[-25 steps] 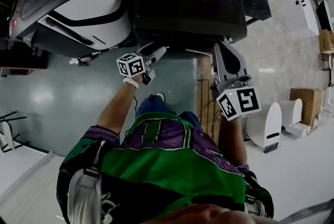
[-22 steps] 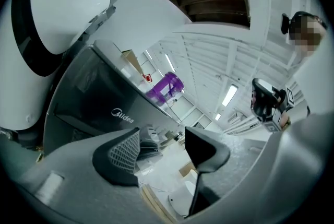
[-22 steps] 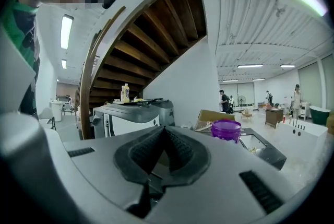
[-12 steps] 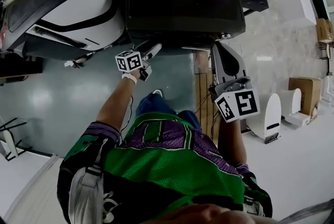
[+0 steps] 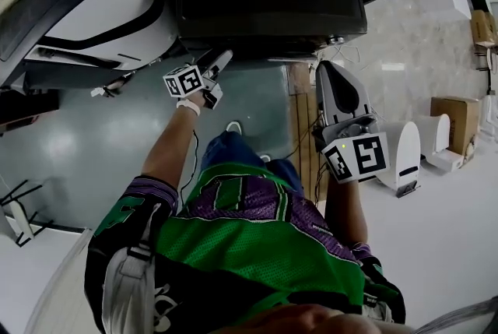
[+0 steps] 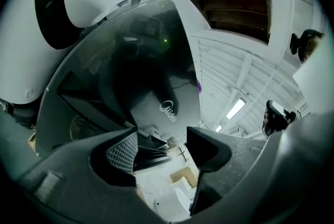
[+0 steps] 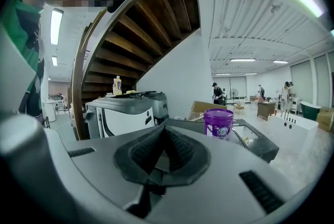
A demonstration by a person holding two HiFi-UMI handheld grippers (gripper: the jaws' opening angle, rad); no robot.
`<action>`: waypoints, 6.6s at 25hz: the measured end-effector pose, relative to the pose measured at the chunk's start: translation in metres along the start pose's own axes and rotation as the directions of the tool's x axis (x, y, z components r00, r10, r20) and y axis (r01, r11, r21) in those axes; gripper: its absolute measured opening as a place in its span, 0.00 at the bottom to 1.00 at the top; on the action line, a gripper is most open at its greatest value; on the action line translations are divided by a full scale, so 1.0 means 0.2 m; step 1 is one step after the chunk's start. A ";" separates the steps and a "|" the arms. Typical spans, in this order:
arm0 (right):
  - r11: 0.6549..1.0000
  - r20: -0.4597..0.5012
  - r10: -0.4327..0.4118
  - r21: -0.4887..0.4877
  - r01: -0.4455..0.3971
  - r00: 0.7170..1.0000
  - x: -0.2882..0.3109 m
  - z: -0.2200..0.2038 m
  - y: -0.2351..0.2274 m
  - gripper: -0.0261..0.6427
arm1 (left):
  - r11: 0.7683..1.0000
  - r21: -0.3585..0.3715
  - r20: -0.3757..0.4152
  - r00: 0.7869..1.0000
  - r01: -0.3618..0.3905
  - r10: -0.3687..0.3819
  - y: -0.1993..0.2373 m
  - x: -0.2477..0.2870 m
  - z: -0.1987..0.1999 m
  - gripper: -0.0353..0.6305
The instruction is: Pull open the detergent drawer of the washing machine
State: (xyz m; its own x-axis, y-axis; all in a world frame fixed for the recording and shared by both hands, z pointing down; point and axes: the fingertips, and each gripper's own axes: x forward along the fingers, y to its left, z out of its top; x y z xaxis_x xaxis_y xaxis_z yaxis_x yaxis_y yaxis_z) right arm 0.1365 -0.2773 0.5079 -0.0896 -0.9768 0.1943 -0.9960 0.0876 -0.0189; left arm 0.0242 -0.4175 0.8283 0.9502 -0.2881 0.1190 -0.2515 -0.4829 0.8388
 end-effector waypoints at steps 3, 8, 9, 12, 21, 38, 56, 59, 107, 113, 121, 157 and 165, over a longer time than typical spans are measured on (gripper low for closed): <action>1.000 -0.015 -0.011 0.001 0.011 1.000 -0.01 -0.02 0.00 0.04 | 1.000 -0.007 0.011 1.000 0.016 -0.016 0.02 0.02 0.02 0.48; 1.000 -0.033 -0.017 -0.003 0.017 0.999 -0.02 -0.05 0.00 0.04 | 0.997 -0.028 0.011 0.998 0.067 -0.067 0.03 0.06 0.04 0.50; 1.000 -0.034 -0.017 -0.006 0.017 0.999 -0.02 -0.05 0.00 0.04 | 0.997 -0.034 0.013 0.997 0.075 -0.074 0.03 0.06 0.04 0.50; 1.000 -0.041 -0.013 -0.008 0.013 0.999 -0.04 -0.08 0.02 0.04 | 0.995 -0.043 0.024 0.996 0.093 -0.092 0.02 0.06 0.05 0.50; 1.000 -0.058 -0.014 -0.011 0.013 0.998 -0.11 -0.12 0.03 0.04 | 0.992 -0.055 0.007 0.994 0.111 -0.111 -0.04 0.03 0.02 0.50; 1.000 -0.068 0.002 -0.005 -0.003 0.998 -0.15 -0.14 0.06 0.04 | 0.949 -0.306 0.149 0.988 0.081 -0.036 -0.08 0.05 0.10 0.73; 1.000 -0.042 0.017 0.003 -0.017 0.999 -0.26 -0.09 0.09 0.04 | 0.911 -0.410 0.175 0.984 0.050 0.025 -0.07 0.01 0.06 0.72; 1.000 -0.025 0.031 0.000 -0.031 0.999 -0.27 -0.07 0.11 0.04 | 0.909 -0.413 0.165 0.986 0.050 0.021 -0.08 0.00 0.04 0.72; 0.988 0.143 0.154 -0.008 -0.154 0.978 -0.40 0.25 0.06 0.04 | 0.868 -0.496 0.081 0.994 -0.021 0.070 -0.28 -0.35 -0.43 0.70; 0.990 0.143 0.142 -0.007 -0.143 0.979 -0.41 0.25 0.05 0.04 | 0.860 -0.510 0.115 0.992 0.019 0.046 -0.28 -0.35 -0.42 0.70; 0.991 0.123 0.137 -0.022 -0.135 0.983 -0.42 0.24 0.04 0.04 | 0.845 -0.532 0.186 0.981 0.047 0.063 -0.25 -0.32 -0.37 0.72; 0.975 0.084 0.222 -0.032 -0.220 0.971 -0.29 0.19 0.17 0.04 | 0.952 -0.299 0.057 0.995 -0.063 0.084 -0.29 -0.63 -0.32 0.72; 0.971 0.112 0.238 -0.008 -0.238 0.965 -0.23 0.26 0.13 0.04 | 0.985 -0.096 0.038 0.988 -0.146 0.150 -0.39 -0.78 -0.12 0.72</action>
State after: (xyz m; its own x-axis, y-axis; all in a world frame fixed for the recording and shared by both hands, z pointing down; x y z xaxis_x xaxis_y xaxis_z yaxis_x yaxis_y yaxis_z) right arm 0.1152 -0.2406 0.4469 -0.3230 -0.9436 0.0731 -0.9459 0.3194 -0.0567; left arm -0.1003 -0.3154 0.7578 0.8938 -0.3890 0.2232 -0.3687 -0.3536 0.8597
